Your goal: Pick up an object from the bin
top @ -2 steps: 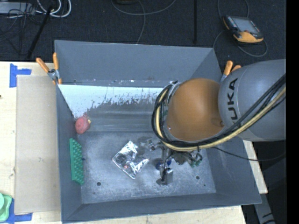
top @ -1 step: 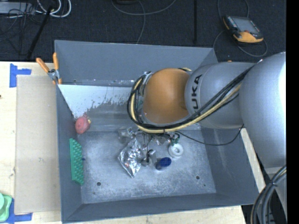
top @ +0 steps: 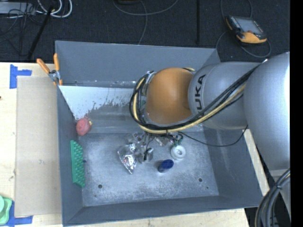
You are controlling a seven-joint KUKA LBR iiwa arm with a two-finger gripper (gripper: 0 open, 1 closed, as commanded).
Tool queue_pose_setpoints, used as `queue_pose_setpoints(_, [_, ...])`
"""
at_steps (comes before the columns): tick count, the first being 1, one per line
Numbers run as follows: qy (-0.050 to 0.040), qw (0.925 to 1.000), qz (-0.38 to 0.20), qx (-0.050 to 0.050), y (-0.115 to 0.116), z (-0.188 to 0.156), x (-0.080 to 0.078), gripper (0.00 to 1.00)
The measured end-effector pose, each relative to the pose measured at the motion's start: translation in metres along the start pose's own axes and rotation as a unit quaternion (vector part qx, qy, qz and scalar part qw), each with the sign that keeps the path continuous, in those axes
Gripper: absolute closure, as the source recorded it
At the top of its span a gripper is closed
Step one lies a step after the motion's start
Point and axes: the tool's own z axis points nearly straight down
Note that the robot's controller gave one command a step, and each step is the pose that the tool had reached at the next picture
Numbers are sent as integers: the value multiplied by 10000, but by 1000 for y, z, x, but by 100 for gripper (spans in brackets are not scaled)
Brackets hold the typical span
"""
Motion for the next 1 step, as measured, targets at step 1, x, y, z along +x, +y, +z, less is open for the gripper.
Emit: queue_pose_setpoints(1, [-46,9987,-505,17,59,-135,-23,100])
